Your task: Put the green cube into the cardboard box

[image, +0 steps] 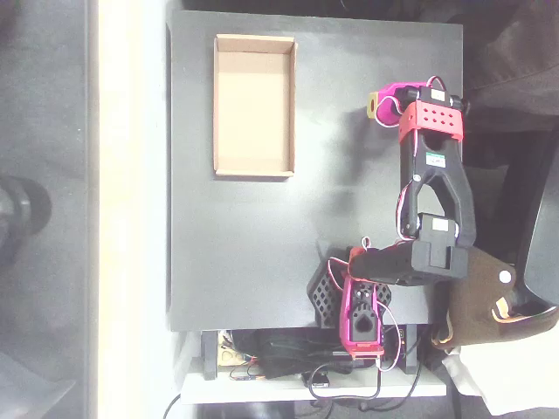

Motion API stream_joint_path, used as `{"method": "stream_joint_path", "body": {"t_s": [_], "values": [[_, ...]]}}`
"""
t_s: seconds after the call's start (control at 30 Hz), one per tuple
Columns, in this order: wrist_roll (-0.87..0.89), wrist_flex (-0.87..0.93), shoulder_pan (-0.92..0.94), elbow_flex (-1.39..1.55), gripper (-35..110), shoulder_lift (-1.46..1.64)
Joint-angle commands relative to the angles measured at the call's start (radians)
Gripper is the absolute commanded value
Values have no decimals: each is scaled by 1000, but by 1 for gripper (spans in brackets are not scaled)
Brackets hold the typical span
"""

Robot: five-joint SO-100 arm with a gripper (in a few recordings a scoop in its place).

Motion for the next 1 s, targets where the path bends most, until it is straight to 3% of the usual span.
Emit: {"method": "stream_joint_path", "body": {"t_s": [0.0, 0.97], "values": [[6, 5, 6, 6, 38, 18], [14, 5, 6, 8, 37, 2]]}}
